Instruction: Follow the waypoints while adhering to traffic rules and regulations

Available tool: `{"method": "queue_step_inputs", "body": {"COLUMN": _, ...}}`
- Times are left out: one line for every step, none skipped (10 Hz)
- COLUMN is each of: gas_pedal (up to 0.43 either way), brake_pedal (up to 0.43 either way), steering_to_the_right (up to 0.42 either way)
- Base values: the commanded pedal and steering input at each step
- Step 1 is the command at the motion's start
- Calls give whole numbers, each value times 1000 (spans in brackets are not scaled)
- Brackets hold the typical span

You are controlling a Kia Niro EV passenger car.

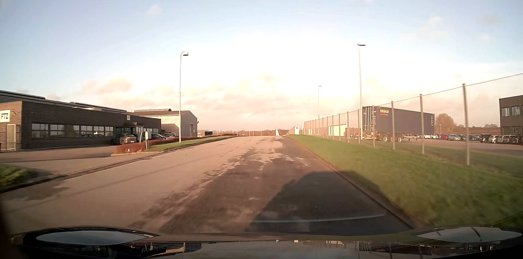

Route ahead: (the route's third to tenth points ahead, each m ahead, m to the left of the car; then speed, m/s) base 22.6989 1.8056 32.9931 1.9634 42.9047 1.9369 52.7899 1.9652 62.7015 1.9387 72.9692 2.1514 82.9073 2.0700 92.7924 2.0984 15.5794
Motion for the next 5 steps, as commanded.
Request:
{"method": "queue_step_inputs", "body": {"gas_pedal": 118, "brake_pedal": 0, "steering_to_the_right": -1}}
{"method": "queue_step_inputs", "body": {"gas_pedal": 118, "brake_pedal": 0, "steering_to_the_right": -1}}
{"method": "queue_step_inputs", "body": {"gas_pedal": 118, "brake_pedal": 0, "steering_to_the_right": -1}}
{"method": "queue_step_inputs", "body": {"gas_pedal": 118, "brake_pedal": 0, "steering_to_the_right": 0}}
{"method": "queue_step_inputs", "body": {"gas_pedal": 118, "brake_pedal": 0, "steering_to_the_right": 0}}
